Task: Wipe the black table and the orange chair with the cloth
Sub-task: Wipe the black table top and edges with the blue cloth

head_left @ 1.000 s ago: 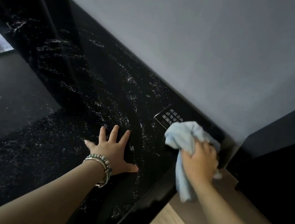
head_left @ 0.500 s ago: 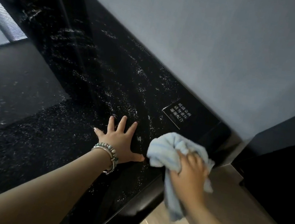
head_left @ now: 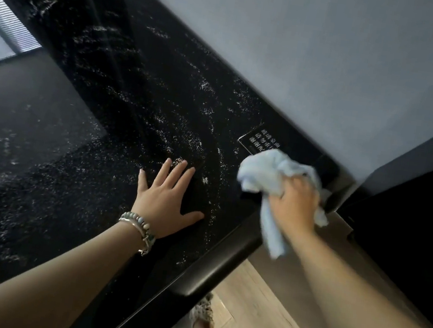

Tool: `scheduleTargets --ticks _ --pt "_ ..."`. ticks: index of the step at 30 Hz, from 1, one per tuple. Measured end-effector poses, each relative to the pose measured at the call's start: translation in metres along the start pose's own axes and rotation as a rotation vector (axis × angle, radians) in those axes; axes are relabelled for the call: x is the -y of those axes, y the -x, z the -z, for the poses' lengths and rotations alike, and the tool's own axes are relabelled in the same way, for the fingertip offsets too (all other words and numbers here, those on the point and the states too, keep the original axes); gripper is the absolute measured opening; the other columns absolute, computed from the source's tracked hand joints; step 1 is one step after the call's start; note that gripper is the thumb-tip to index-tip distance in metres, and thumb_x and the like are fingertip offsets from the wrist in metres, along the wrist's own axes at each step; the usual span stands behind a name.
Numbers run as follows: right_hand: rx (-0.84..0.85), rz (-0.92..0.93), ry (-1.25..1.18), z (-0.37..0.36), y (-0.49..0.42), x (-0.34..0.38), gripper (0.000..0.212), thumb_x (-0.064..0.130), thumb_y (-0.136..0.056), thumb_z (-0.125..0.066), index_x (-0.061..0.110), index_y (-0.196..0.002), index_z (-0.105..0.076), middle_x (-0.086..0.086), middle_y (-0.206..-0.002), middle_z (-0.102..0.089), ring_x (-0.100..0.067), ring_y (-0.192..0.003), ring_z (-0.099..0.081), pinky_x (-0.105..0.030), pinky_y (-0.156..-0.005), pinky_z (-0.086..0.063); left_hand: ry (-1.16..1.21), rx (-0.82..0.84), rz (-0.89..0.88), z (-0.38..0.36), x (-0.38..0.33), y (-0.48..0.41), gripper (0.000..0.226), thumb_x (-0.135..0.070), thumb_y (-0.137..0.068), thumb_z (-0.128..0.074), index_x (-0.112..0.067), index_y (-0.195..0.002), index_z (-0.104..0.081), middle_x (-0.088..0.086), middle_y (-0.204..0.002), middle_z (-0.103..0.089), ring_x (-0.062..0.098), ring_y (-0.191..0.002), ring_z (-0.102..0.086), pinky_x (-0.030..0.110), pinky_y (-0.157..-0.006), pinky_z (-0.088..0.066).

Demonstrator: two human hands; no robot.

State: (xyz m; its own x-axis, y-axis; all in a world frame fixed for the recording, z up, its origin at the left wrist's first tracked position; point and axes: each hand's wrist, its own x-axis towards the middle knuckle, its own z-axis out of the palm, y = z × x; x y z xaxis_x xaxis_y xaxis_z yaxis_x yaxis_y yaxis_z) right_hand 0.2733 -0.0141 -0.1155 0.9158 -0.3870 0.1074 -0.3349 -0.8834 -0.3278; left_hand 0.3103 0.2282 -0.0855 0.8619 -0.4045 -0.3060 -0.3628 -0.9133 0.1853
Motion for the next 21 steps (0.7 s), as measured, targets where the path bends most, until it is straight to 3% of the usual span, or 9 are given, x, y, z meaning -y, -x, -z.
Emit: scheduleTargets --ticks 2,4,8,11,13,16,18,21 --pt "-0.023 -0.167 -0.005 0.006 -0.028 -0.005 0.025 0.022 -0.085 -0.043 0.014 -0.102 -0.06 -0.012 -0.107 -0.062 -0.035 -0.107 -0.054 -0.047 -0.088 -0.045 -0.008 -0.006 -0.003 0.001 0.007 0.013 0.091 -0.067 -0.083 -0.043 -0.027 -0.149 0.006 -0.012 -0.157 0.01 0.013 -0.143 0.018 0.055 -0.115 0.006" --pt "-0.026 -0.191 -0.058 0.004 -0.006 0.014 0.028 0.022 -0.088 -0.043 0.014 -0.107 -0.06 -0.011 -0.116 -0.059 -0.034 -0.118 -0.046 -0.048 -0.097 -0.037 0.002 0.004 0.012 0.001 0.013 0.025 0.089 -0.065 -0.085 -0.044 -0.028 -0.149 0.006 -0.014 -0.157 0.012 0.013 -0.143 0.019 0.054 -0.116 0.005" --pt "0.058 0.008 -0.102 -0.013 0.089 0.057 0.044 0.034 -0.077 -0.032 0.024 -0.113 -0.056 -0.002 -0.116 -0.059 -0.028 -0.119 -0.047 -0.053 -0.1 -0.037 0.005 0.031 0.058 -0.006 0.018 0.045 0.086 -0.062 -0.085 -0.046 -0.032 -0.149 0.005 -0.012 -0.156 0.015 0.016 -0.144 0.019 0.054 -0.115 0.004" --pt "0.018 0.073 -0.043 -0.008 0.063 0.041 0.04 0.032 -0.077 -0.037 0.021 -0.108 -0.059 -0.005 -0.111 -0.06 -0.031 -0.113 -0.051 -0.049 -0.094 -0.04 -0.002 0.026 0.084 -0.012 0.018 0.057 0.085 -0.063 -0.086 -0.044 -0.033 -0.149 0.005 -0.011 -0.156 0.016 0.017 -0.144 0.019 0.055 -0.114 0.004" --pt "0.022 -0.066 0.038 0.002 0.025 0.021 0.029 0.023 -0.082 -0.042 0.016 -0.104 -0.061 -0.012 -0.11 -0.061 -0.036 -0.111 -0.051 -0.049 -0.093 -0.041 -0.018 0.019 0.109 -0.015 0.021 0.063 0.084 -0.063 -0.086 -0.043 -0.033 -0.149 0.005 -0.011 -0.156 0.015 0.018 -0.144 0.019 0.055 -0.113 0.004" --pt "-0.001 -0.215 0.039 0.005 0.014 0.018 0.03 0.019 -0.084 -0.044 0.011 -0.106 -0.062 -0.015 -0.113 -0.061 -0.038 -0.113 -0.05 -0.053 -0.094 -0.04 0.003 0.015 0.161 -0.019 0.027 0.07 0.082 -0.062 -0.086 -0.043 -0.034 -0.149 0.002 -0.01 -0.157 0.012 0.02 -0.144 0.017 0.057 -0.113 0.002" --pt "0.01 -0.114 -0.015 -0.008 0.055 0.045 0.037 0.02 -0.076 -0.047 0.014 -0.11 -0.062 -0.013 -0.111 -0.062 -0.037 -0.112 -0.05 -0.051 -0.095 -0.036 0.039 -0.01 0.189 -0.022 0.031 0.073 0.08 -0.06 -0.087 -0.045 -0.036 -0.149 0.0 -0.01 -0.158 0.009 0.021 -0.145 0.015 0.058 -0.114 0.0" --pt "-0.051 0.21 -0.07 -0.024 0.123 0.076 0.049 0.024 -0.062 -0.055 0.022 -0.111 -0.057 -0.008 -0.105 -0.065 -0.033 -0.108 -0.055 -0.046 -0.095 -0.029 0.039 -0.029 0.202 -0.024 0.035 0.081 0.077 -0.057 -0.088 -0.044 -0.037 -0.148 -0.001 -0.009 -0.158 0.007 0.02 -0.145 0.013 0.056 -0.114 -0.001"
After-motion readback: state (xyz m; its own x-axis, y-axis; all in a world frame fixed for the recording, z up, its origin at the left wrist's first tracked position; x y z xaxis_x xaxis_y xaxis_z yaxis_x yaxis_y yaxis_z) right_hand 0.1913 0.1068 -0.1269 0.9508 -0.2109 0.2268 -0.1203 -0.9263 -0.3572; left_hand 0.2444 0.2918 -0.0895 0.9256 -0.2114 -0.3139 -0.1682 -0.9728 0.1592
